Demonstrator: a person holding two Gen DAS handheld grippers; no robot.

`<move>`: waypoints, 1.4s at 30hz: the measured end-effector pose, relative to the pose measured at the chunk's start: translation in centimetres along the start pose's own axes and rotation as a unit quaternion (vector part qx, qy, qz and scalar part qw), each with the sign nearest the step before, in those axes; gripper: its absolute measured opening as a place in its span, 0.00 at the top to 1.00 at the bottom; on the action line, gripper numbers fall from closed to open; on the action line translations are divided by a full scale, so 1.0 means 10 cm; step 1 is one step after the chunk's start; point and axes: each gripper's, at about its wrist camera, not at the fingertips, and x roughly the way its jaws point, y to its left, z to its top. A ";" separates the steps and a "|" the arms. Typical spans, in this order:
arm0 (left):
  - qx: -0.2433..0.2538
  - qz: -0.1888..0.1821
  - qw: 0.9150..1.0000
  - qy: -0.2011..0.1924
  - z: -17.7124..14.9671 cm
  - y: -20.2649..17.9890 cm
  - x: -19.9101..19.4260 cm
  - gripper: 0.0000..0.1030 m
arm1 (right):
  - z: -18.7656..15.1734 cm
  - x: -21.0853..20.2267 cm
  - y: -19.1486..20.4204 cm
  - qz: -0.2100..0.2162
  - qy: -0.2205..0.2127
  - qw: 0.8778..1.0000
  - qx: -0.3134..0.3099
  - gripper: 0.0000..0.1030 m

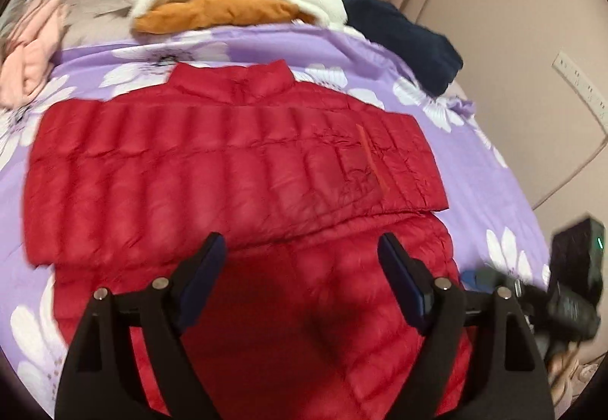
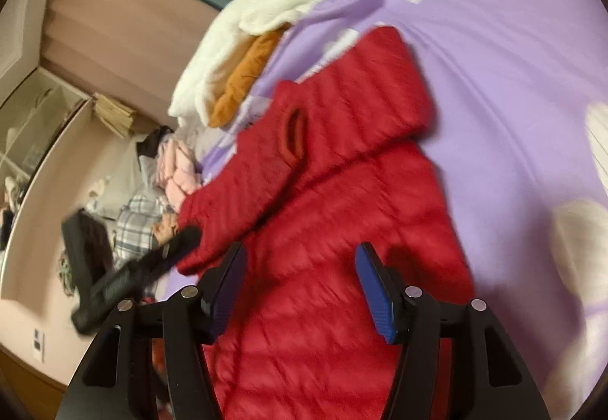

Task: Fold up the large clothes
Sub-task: 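Fold the held sleeve across the jacket body and release it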

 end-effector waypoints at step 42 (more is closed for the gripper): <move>-0.095 0.059 0.993 -0.040 0.36 1.14 -0.09 0.29 | 0.45 0.63 0.67 -0.144 -0.039 0.969 -0.198 0.61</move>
